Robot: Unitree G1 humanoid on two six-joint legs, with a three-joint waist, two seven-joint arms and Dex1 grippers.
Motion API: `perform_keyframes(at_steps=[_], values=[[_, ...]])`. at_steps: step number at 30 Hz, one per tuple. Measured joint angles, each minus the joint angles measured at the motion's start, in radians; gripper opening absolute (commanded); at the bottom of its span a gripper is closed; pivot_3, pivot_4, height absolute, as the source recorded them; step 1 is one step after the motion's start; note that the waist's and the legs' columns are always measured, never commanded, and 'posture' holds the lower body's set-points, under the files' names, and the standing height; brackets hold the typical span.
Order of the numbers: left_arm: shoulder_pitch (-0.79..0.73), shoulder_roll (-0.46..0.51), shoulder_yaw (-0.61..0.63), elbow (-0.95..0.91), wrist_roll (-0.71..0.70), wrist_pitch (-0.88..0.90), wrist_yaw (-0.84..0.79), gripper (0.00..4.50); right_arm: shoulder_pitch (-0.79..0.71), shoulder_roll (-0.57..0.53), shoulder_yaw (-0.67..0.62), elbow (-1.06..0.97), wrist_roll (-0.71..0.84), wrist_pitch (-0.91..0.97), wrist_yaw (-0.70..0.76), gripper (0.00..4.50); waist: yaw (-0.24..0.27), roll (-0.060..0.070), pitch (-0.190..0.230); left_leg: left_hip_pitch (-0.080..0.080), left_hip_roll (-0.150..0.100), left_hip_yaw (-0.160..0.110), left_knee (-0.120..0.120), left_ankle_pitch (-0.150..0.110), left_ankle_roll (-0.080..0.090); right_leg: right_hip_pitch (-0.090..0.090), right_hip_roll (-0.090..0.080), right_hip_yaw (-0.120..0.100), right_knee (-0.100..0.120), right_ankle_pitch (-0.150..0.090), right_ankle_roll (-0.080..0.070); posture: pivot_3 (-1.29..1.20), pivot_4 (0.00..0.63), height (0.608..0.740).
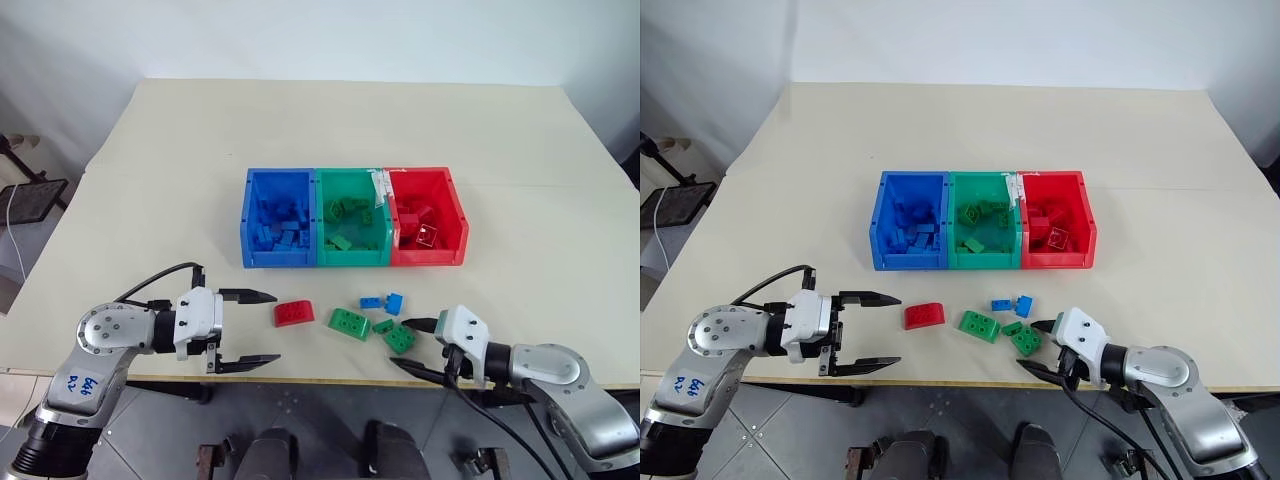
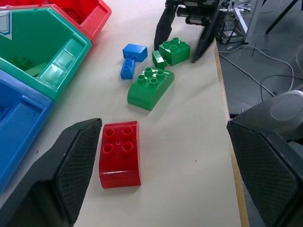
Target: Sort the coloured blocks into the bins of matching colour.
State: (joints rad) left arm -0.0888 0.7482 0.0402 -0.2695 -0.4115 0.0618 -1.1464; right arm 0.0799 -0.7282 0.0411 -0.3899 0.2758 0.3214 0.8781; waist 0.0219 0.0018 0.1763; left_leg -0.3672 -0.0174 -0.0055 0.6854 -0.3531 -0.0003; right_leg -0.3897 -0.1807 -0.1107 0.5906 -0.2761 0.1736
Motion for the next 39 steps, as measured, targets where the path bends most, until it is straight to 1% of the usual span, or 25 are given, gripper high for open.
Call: perform_keyframes(at_steps=[1,2,3,4,7,9,11,13,14,16,19,24,27,28,31,35,37,39], values=[[-0.004,0.0,0.0,0.001,0.0,0.001,0.0,4.5,-0.001,0.004,0.0,0.0,0.0,0.002,-0.003,2.22,0.0,0.0,0.0,0.0,0.0,0.0,0.0,0.0,0.0,0.0,0.0,0.0,0.0,0.0,0.0,0.0,0.15,0.74],[-0.01,0.0,-0.001,0.002,0.0,0.001,0.0,4.5,-0.002,0.006,0.001,0.0,0.0,0.004,-0.005,1.82,0.001,0.0,0.0,0.0,0.0,0.0,0.0,0.0,0.0,0.0,0.0,0.0,0.0,0.0,0.0,0.0,0.15,0.74],[-0.016,0.0,-0.001,0.002,0.0,0.002,0.001,4.5,-0.002,0.006,0.001,0.0,0.001,0.005,-0.006,1.55,0.001,0.0,0.0,0.0,0.0,0.0,0.0,0.0,0.0,0.0,0.0,0.0,0.0,0.0,0.0,0.0,0.15,0.74],[-0.021,0.0,-0.001,0.002,0.0,0.002,0.001,4.5,-0.002,0.006,0.001,0.0,0.001,0.006,-0.005,1.43,0.001,0.0,0.0,0.0,0.0,0.0,0.0,0.0,0.0,0.0,0.0,0.0,0.0,0.0,0.0,0.0,0.15,0.74],[-0.027,-0.011,0.0,0.003,0.0,0.002,0.01,4.5,-0.002,0.006,-0.005,0.002,0.004,0.001,0.004,1.44,0.001,0.0,0.0,0.0,0.0,0.0,0.0,0.0,0.0,0.0,0.0,0.0,0.0,0.0,0.0,0.0,0.15,0.74],[-0.031,-0.024,0.0,0.003,-0.001,0.002,0.017,4.5,0.002,-0.013,-0.013,0.013,0.021,-0.02,0.043,1.44,0.003,0.0,0.0,0.0,-0.001,0.0,0.0,0.0,0.0,0.0,0.0,0.0,0.0,0.0,0.0,0.0,0.15,0.74],[-0.031,-0.028,0.0,0.004,-0.001,0.003,0.032,4.5,0.005,-0.027,-0.045,0.029,0.062,-0.042,0.1,1.44,0.003,0.0,0.0,-0.001,-0.001,0.0,0.0,0.0,0.0,0.0,0.0,0.0,-0.001,0.0,0.0,0.0,0.15,0.74],[-0.029,-0.044,0.02,0.004,-0.005,0.015,0.065,4.5,-0.029,-0.026,-0.088,0.029,0.144,-0.024,0.135,1.44,0.002,0.0,0.0,0.0,0.0,0.0,0.0,0.0,0.0,0.0,0.0,0.0,0.0,0.0,0.0,0.0,0.15,0.74],[-0.028,-0.057,0.034,0.005,-0.013,0.026,0.09,4.5,-0.069,-0.02,-0.102,0.028,0.18,-0.001,0.134,1.44,-0.003,0.0,0.0,0.0,0.0,0.0,0.0,0.0,0.0,0.0,0.0,0.0,0.0,0.0,0.0,0.0,0.15,0.74],[-0.02,-0.086,0.071,0.0,-0.028,0.047,0.15,4.5,-0.198,0.019,-0.127,0.032,0.243,0.058,0.097,1.44,-0.013,0.0,0.0,0.0,0.001,0.0,0.0,0.0,0.0,0.0,0.001,0.0,0.0,0.0,-0.001,0.0,0.15,0.74],[0.009,-0.105,0.125,-0.005,-0.035,0.07,0.22,4.5,-0.409,0.067,-0.125,0.076,0.263,0.13,0.011,1.44,-0.022,0.0,0.0,0.0,0.002,-0.001,-0.001,0.0,-0.001,-0.001,0.001,0.0,0.001,0.0,-0.001,0.0,0.15,0.74],[0.087,-0.105,0.188,-0.011,-0.033,0.068,0.273,4.5,-0.649,0.15,-0.037,0.274,0.18,0.175,-0.07,1.44,-0.023,0.0,0.0,-0.001,0.001,-0.001,-0.001,-0.001,-0.001,-0.002,0.001,-0.001,0.0,0.0,-0.001,0.0,0.15,0.74],[0.103,-0.106,0.202,-0.013,-0.031,0.064,0.295,4.5,-0.747,0.203,0.0,0.408,0.114,0.158,-0.111,1.44,-0.021,0.0,0.0,-0.002,0.001,-0.001,-0.001,-0.001,-0.001,-0.002,0.001,-0.001,0.0,0.0,-0.001,0.0,0.15,0.74],[0.104,-0.106,0.207,-0.014,-0.031,0.062,0.301,4.5,-0.768,0.219,0.002,0.442,0.098,0.147,-0.12,2.15,-0.022,0.0,0.0,-0.002,0.001,-0.001,-0.001,-0.001,-0.001,-0.002,0.001,-0.001,0.001,0.0,-0.001,0.0,0.15,0.74],[0.106,-0.106,0.218,-0.022,-0.031,0.06,0.309,4.5,-0.796,0.238,0.007,0.495,0.077,0.106,-0.111,3.08,-0.023,0.0,0.0,-0.001,0.001,-0.001,-0.001,-0.001,-0.001,-0.003,0.001,-0.001,0.001,0.0,-0.001,0.0,0.15,0.74],[0.104,-0.106,0.217,-0.031,-0.031,0.06,0.314,4.5,-0.772,0.228,0.014,0.493,0.076,0.074,-0.07,4.42,-0.024,0.0,0.0,-0.002,0.001,-0.001,-0.001,-0.001,-0.001,-0.003,0.001,-0.002,0.001,0.0,-0.001,0.0,0.15,0.74],[0.1,-0.106,0.215,-0.031,-0.031,0.061,0.315,4.5,-0.719,0.202,0.007,0.462,0.079,0.065,-0.038,4.47,-0.022,0.0,0.0,-0.002,0.001,-0.001,-0.001,-0.001,-0.001,-0.002,0.0,-0.002,0.0,0.0,-0.001,0.0,0.15,0.74],[0.086,-0.105,0.205,-0.028,-0.031,0.059,0.311,4.5,-0.609,0.141,-0.026,0.399,0.096,0.025,0.024,4.47,-0.011,0.0,0.0,-0.002,0.0,-0.001,-0.001,-0.001,-0.001,-0.002,0.0,-0.002,0.0,0.0,-0.001,0.0,0.15,0.74]])
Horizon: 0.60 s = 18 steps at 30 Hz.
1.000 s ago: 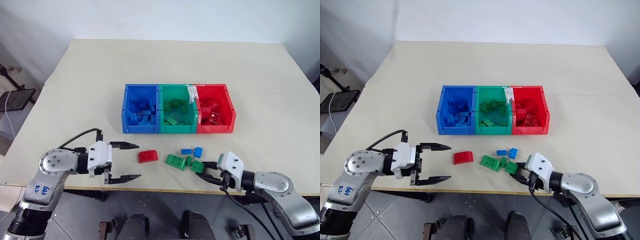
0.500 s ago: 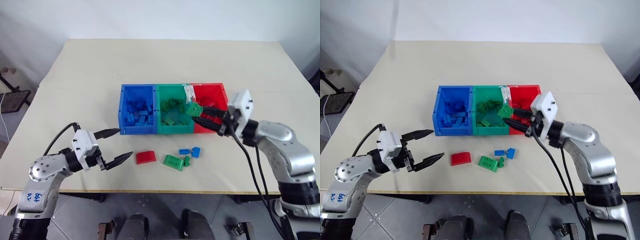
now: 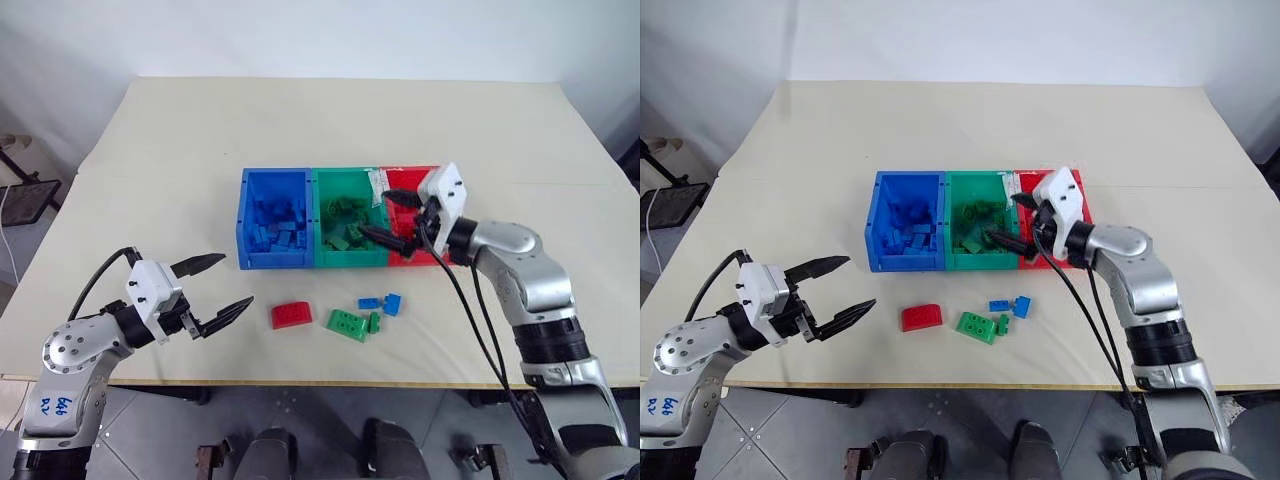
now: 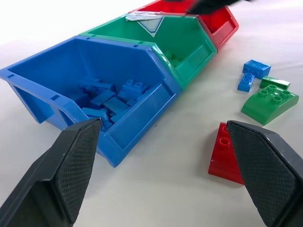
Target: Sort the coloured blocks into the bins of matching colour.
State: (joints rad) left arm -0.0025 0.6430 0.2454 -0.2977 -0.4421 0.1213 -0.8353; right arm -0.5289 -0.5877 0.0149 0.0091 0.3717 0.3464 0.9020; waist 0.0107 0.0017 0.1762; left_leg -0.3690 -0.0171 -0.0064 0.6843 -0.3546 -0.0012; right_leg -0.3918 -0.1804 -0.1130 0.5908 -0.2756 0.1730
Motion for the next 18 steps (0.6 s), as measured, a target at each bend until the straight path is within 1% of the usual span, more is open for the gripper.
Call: perform_keyframes(at_steps=[5,10,13,16,18], values=[[-0.07,0.0,-0.07,0.019,0.012,0.0,-0.034,4.5,0.272,-0.136,-0.149,-0.102,0.041,-0.14,0.157,4.47,0.012,0.0,0.0,0.001,0.0,0.004,0.0,0.0,0.0,0.0,0.0,0.001,-0.001,0.0,0.0,0.0,0.15,0.74],[-0.128,0.001,-0.17,0.046,0.035,-0.015,-0.113,4.5,0.482,-0.23,-0.26,-0.084,0.033,-0.3,0.276,4.47,0.011,0.0,0.0,0.002,0.001,0.006,0.0,0.0,0.001,0.0,0.0,0.001,-0.001,0.0,0.0,0.0,0.15,0.74],[-0.168,0.004,-0.232,0.071,0.06,-0.054,-0.174,4.5,0.537,-0.264,-0.294,-0.033,0.023,-0.325,0.296,4.47,0.011,0.0,0.0,0.002,0.001,0.006,0.0,0.0,0.001,0.0,0.0,0.002,-0.001,0.0,0.0,0.0,0.15,0.74],[-0.195,0.008,-0.276,0.087,0.099,-0.105,-0.223,4.5,0.538,-0.265,-0.297,-0.019,0.024,-0.322,0.297,4.47,0.006,0.0,0.0,0.003,0.002,0.007,0.0,0.0,0.001,0.0,0.0,0.002,-0.001,0.0,0.0,0.0,0.15,0.74],[-0.211,0.007,-0.285,0.111,0.104,-0.119,-0.234,4.5,0.525,-0.265,-0.284,-0.025,0.028,-0.284,0.291,4.47,0.007,0.0,0.0,0.003,0.002,0.007,0.0,0.0,0.001,0.0,0.0,0.002,-0.001,0.0,0.0,0.0,0.15,0.74]])
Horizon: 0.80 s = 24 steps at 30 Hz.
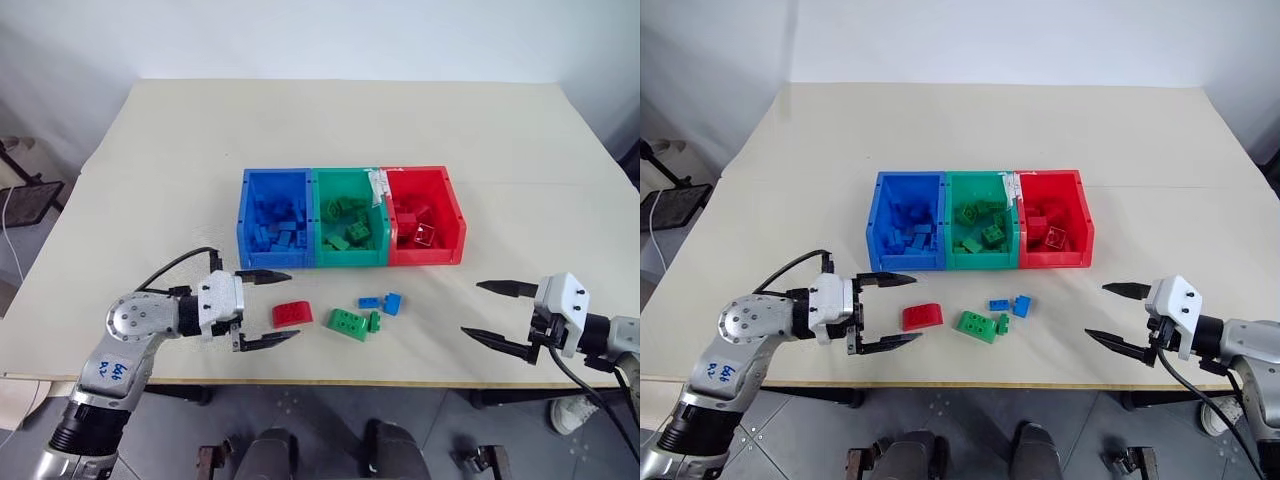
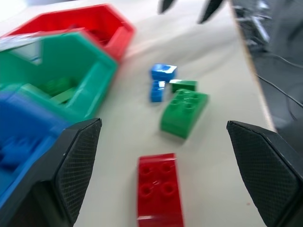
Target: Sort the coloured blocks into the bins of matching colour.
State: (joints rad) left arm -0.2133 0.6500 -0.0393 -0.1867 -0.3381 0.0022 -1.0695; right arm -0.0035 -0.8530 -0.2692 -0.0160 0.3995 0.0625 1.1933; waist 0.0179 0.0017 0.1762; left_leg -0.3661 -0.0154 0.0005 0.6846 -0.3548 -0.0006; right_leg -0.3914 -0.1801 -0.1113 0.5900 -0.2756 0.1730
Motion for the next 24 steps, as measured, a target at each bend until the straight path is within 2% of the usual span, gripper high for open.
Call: perform_keyframes(at_steps=[3,8,12,18,24], values=[[-0.031,-0.011,0.001,0.042,-0.003,0.001,0.0,4.5,-0.098,0.022,0.111,-0.06,0.009,0.126,-0.025,4.47,-0.005,0.0,0.0,0.0,0.0,0.0,0.001,0.0,0.0,0.0,0.0,0.0,0.0,0.0,0.0,0.0,0.15,0.74],[-0.031,-0.015,-0.002,0.042,-0.003,0.002,-0.002,4.5,-0.246,0.092,0.277,-0.03,-0.073,0.179,-0.073,4.47,0.002,0.0,0.0,-0.002,-0.001,-0.001,0.001,0.0,0.0,-0.001,-0.001,0.0,-0.001,0.0,0.0,0.0,0.15,0.74],[0.004,-0.011,0.001,0.03,-0.004,0.013,0.008,4.5,-0.306,0.127,0.344,0.034,-0.128,0.177,-0.092,3.55,0.007,0.0,0.0,-0.002,-0.001,-0.002,0.001,0.0,0.0,-0.001,-0.001,-0.001,0.0,0.0,0.0,0.0,0.15,0.74],[0.024,-0.003,0.026,0.005,-0.005,0.02,0.022,4.5,-0.316,0.168,0.365,0.059,-0.144,0.171,-0.089,1.49,0.002,0.0,0.0,-0.001,0.0,-0.002,0.001,0.0,0.0,-0.001,0.0,-0.002,0.0,0.0,0.0,0.0,0.15,0.74],[0.036,-0.011,0.071,-0.002,-0.027,0.046,0.072,4.5,-0.318,0.191,0.373,0.048,-0.115,0.182,-0.07,1.45,0.001,0.0,0.0,-0.001,0.0,-0.002,0.001,0.0,0.0,-0.001,0.0,-0.001,0.0,0.0,0.0,0.0,0.15,0.74]])
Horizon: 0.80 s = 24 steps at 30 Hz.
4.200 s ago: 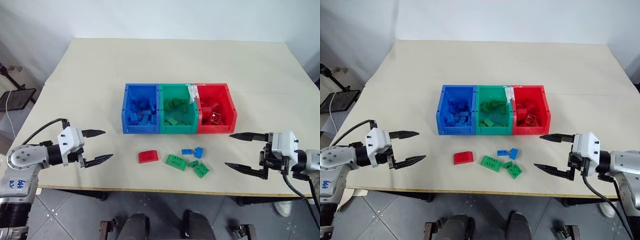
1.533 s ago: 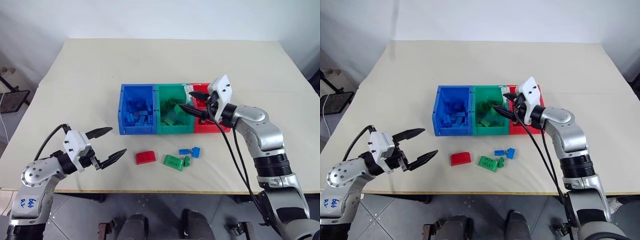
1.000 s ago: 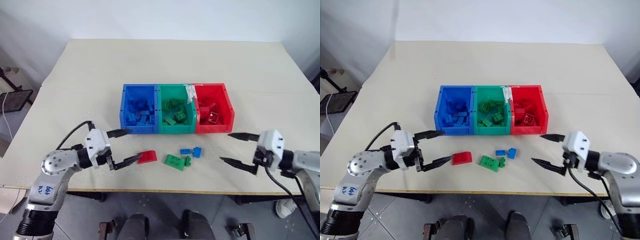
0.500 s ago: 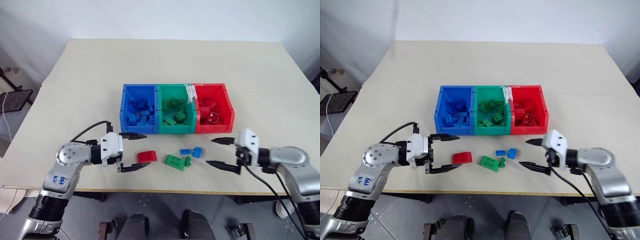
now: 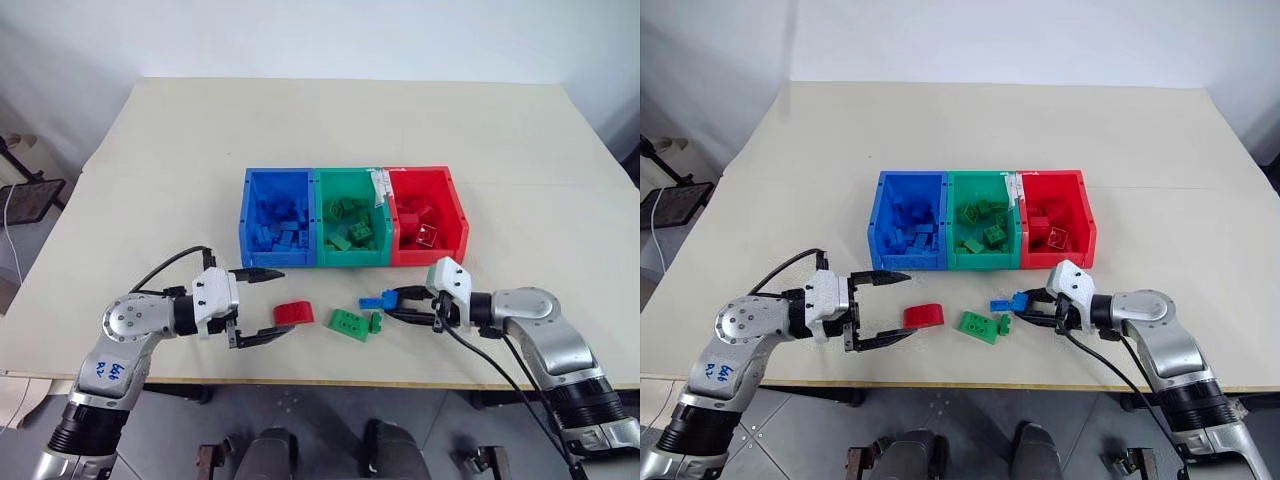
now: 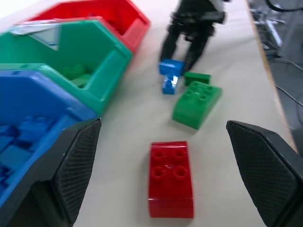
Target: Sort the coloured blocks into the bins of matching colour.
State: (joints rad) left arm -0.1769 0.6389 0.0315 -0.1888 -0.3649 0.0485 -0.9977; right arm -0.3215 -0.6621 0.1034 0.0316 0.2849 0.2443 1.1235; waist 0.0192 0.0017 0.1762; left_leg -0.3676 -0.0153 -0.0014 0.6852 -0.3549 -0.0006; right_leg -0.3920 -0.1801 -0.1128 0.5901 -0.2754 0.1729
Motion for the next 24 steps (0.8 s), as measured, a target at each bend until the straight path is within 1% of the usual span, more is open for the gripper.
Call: perform_keyframes(at_steps=[3,5,7,10,13,15,17,18,20,24], values=[[0.044,-0.002,0.073,-0.013,-0.047,0.057,0.051,4.5,-0.05,0.032,-0.03,-0.058,0.11,0.119,0.0,1.45,-0.01,0.0,0.0,0.0,0.0,0.0,0.0,0.0,0.0,0.0,0.0,0.0,0.0,0.0,0.0,0.0,0.15,0.74],[0.092,0.003,0.119,-0.04,-0.072,0.094,0.076,4.5,-0.136,0.057,-0.041,-0.098,0.182,0.222,-0.015,1.45,-0.022,0.0,0.0,0.0,0.001,-0.002,0.0,0.0,-0.001,0.0,0.001,0.0,0.001,0.0,0.0,0.0,0.15,0.74],[0.143,0.005,0.154,-0.069,-0.078,0.105,0.094,4.5,-0.226,0.098,-0.036,-0.119,0.221,0.293,-0.037,1.45,-0.025,0.0,0.0,0.001,0.002,-0.002,0.0,0.0,-0.001,0.0,0.001,-0.001,0.001,0.0,0.0,0.0,0.15,0.74],[0.217,0.004,0.2,-0.088,-0.078,0.105,0.124,4.5,-0.354,0.192,0.007,-0.097,0.207,0.333,-0.098,1.45,-0.029,0.0,0.0,0.0,0.002,-0.002,0.0,-0.001,-0.002,-0.001,0.002,-0.001,0.001,0.0,0.0,0.0,0.15,0.74],[0.291,-0.002,0.248,-0.099,-0.071,0.1,0.165,4.5,-0.521,0.358,0.07,0.072,0.101,0.294,-0.221,1.45,-0.039,0.0,0.0,0.0,0.001,-0.002,0.0,-0.001,-0.002,-0.002,0.002,0.0,0.002,0.0,0.0,0.0,0.15,0.74],[0.306,-0.005,0.261,-0.104,-0.065,0.094,0.184,4.5,-0.603,0.436,0.11,0.174,0.042,0.247,-0.279,1.45,-0.04,0.0,0.0,-0.001,0.001,-0.005,0.0,-0.001,-0.002,-0.002,0.001,-0.001,0.004,0.0,0.0,0.0,0.15,0.74],[0.307,-0.005,0.269,-0.108,-0.063,0.091,0.197,4.5,-0.643,0.469,0.131,0.251,-0.001,0.207,-0.299,2.19,-0.038,0.0,0.0,-0.001,0.0,-0.008,0.0,-0.001,-0.002,-0.001,0.001,-0.002,0.005,0.0,-0.001,0.0,0.15,0.74],[0.307,-0.005,0.269,-0.109,-0.063,0.09,0.199,4.5,-0.651,0.473,0.133,0.276,-0.011,0.202,-0.299,2.4,-0.039,0.0,0.0,-0.001,-0.001,-0.009,0.0,-0.001,-0.002,-0.001,0.0,-0.002,0.005,0.0,-0.001,0.0,0.15,0.74],[0.307,-0.005,0.271,-0.109,-0.063,0.089,0.202,4.5,-0.654,0.476,0.135,0.324,-0.032,0.198,-0.292,3.09,-0.044,0.0,0.0,-0.001,-0.002,-0.009,-0.001,-0.001,-0.002,-0.001,0.0,-0.002,0.004,0.0,-0.001,0.0,0.15,0.74],[0.306,-0.005,0.27,-0.109,-0.063,0.083,0.201,4.5,-0.653,0.481,0.136,0.333,-0.042,0.194,-0.281,4.43,-0.056,0.0,0.0,0.0,0.001,-0.008,-0.003,-0.001,-0.003,-0.002,0.002,-0.005,0.004,0.0,-0.001,0.0,0.15,0.74]])
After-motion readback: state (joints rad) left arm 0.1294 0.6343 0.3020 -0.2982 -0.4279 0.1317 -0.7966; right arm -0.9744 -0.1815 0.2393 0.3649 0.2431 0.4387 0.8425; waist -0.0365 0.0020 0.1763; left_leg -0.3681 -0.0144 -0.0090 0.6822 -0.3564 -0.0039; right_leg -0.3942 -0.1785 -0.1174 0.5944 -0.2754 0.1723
